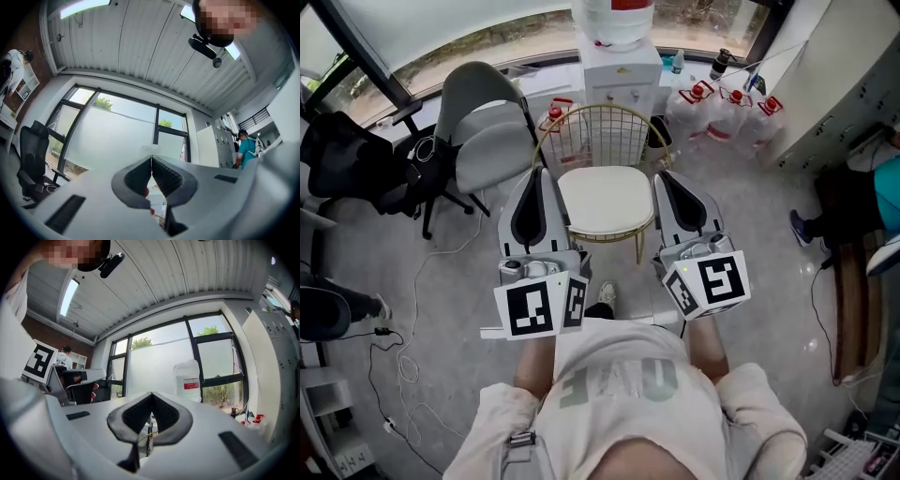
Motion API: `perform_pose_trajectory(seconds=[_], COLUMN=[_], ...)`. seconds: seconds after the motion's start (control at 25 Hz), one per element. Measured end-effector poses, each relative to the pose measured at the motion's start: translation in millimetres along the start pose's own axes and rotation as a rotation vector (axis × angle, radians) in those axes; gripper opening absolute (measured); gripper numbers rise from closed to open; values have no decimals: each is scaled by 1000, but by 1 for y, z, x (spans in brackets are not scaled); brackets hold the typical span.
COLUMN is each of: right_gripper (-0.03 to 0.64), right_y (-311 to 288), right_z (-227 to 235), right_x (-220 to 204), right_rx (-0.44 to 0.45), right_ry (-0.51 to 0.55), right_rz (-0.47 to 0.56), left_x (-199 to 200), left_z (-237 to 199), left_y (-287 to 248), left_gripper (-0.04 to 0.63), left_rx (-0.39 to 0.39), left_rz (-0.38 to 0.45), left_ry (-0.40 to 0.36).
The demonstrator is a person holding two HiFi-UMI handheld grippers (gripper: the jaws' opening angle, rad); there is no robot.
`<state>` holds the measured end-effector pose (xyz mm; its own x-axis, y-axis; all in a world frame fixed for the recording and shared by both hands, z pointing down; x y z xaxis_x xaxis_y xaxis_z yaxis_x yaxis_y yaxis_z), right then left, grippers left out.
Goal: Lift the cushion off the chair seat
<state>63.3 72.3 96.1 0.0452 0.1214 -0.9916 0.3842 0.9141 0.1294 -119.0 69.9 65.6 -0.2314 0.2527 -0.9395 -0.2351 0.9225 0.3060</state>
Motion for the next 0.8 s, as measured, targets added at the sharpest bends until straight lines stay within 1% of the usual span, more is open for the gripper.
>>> perform_pose_trajectory(seconds=[0.08,0.24,0.32,0.52,0.64,0.8], right_gripper=[15,15,15,15,15,15], right_y=[-17,-65,-86,-108,-118,-128], right_z=[7,13,11,15,25,37], right_x=[-12,-16,-19,-27,-26,-28], right_rx=[2,8,18,36,40,72], right_ry=[-5,1,16,40,25,18], right_rz=[-6,-62,-88,-106,-94,-90], left_x=[-14,-34,-41,-62,-66,-71], left_z=[-7,-28,-37,-41,-38,-32], left_y=[-17,-69,-88,-107,-119,-132], left_gripper=[15,15,15,15,15,15], left_rx=[-1,-22,-28,-19,-11,20], left_rz=[-2,-69,-84,-125,-129,-126], left_ry=[9,47,61,86,80,69])
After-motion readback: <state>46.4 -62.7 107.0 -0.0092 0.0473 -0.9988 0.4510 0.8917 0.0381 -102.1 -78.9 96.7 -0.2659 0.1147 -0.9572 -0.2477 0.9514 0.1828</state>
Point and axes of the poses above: the fingertips, and each gripper's own axes: y backward along the fingers, z to its right, x out of its top, the point moved 2 cm from there along y, backward along the fingers, and after that the axes turned 2 degrees about z, right-handed, at the moved point
